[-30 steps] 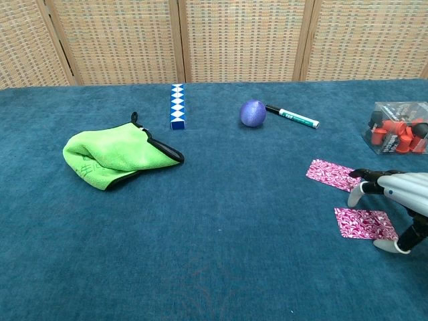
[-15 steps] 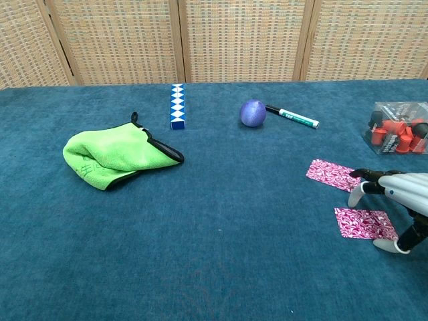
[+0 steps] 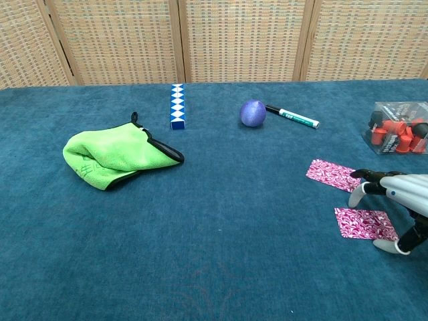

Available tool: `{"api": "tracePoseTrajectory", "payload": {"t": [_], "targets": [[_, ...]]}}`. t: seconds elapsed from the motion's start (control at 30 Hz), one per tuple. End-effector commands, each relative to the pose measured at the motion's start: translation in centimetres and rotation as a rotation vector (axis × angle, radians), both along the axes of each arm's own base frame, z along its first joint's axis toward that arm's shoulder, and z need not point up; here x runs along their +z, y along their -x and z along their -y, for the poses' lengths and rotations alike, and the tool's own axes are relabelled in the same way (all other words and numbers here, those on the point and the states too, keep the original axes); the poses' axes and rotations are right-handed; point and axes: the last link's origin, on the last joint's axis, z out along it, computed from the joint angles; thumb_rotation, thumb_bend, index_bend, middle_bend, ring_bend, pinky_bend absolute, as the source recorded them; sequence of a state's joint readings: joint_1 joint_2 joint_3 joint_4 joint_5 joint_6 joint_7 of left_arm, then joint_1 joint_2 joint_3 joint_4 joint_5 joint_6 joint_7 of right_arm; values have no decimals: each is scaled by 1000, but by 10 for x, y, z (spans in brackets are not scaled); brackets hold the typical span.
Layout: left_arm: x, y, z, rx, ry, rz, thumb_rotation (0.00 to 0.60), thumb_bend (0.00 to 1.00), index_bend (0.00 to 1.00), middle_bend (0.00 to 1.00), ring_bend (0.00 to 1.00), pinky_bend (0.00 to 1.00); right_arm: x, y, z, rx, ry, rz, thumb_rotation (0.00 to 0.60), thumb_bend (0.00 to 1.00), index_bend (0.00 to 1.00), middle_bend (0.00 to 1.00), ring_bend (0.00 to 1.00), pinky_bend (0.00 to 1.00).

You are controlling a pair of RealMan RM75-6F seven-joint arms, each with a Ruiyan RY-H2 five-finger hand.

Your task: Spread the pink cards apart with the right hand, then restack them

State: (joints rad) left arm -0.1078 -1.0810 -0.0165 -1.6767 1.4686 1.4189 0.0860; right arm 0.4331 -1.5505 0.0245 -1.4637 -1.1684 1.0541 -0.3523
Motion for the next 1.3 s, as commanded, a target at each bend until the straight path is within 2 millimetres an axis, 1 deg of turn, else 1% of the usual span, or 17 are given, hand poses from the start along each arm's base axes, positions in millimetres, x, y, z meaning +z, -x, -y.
{"api": "tracePoseTrajectory", "payload": {"t": [0.03,0.43,0.63,0.77,1.3], "targets": [[0,0,0,0,0,0,600,43,0,0,0,0,0,0,-1,2,4,5,600,337,572,0,0,6],[0,0,0,0,-1,0,600,43,0,0,0,0,0,2,-3,6,6,13,600,337,576,0,0,6],[0,0,0,0,-2,-1,600,43,0,0,0,0,-1,4,-3,5,4,12,600,338,587,0,0,6],[0,0,0,0,-2,-1,600,43,0,0,0,0,0,2,-3,11,10,20,600,341,615,0,0,7],[0,0,0,2,-1,-1,600,42,0,0,0,0,2,3,-1,10,16,25,600,341,628,0,0,6]]}}
